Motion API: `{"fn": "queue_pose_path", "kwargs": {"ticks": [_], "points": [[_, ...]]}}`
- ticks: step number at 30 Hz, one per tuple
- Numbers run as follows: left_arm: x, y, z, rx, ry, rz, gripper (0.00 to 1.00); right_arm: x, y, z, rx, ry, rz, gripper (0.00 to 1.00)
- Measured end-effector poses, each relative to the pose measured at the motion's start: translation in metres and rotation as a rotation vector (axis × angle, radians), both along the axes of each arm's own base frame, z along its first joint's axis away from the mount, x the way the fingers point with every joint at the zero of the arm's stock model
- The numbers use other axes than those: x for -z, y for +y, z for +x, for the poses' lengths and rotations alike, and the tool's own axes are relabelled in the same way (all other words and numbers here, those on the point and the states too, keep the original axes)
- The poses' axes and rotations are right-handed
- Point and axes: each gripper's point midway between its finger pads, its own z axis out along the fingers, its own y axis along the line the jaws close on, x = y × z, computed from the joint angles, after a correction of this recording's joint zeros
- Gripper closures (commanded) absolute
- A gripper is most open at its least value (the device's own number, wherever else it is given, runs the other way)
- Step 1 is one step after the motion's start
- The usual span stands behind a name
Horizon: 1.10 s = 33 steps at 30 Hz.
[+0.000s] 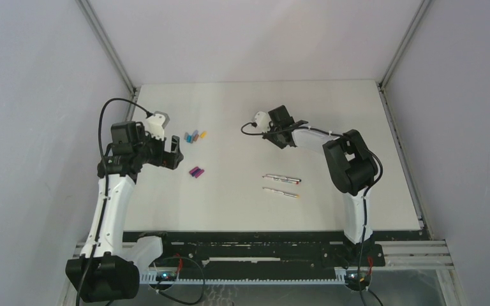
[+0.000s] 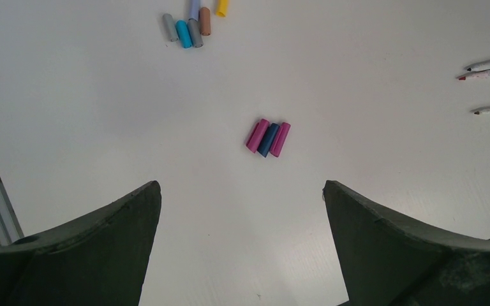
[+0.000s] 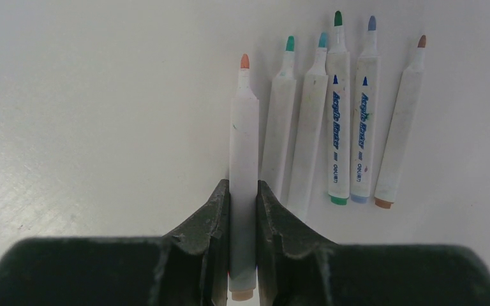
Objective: Open the pen caps
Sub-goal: Place the pen at the center of the board.
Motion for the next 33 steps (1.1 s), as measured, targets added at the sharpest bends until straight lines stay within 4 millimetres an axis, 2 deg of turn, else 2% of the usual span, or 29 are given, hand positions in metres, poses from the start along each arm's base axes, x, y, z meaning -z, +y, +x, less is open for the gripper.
{"fn": "queue_pose_path", "kwargs": {"ticks": [27, 31, 33], "points": [[-0.001, 0.001, 0.003, 0.005, -0.029, 0.008, 0.0, 0.0, -0.001, 0.004, 0.012, -0.046, -0.071, 0.71], [-0.002, 0.001, 0.003, 0.005, -0.035, 0.01, 0.0, -0.015, 0.002, 0.003, 0.009, -0.069, -0.065, 0.64], [-0.003, 0.001, 0.003, 0.005, -0.041, 0.01, 0.0, -0.027, 0.003, 0.003, 0.011, -0.089, -0.056, 0.53]]}}
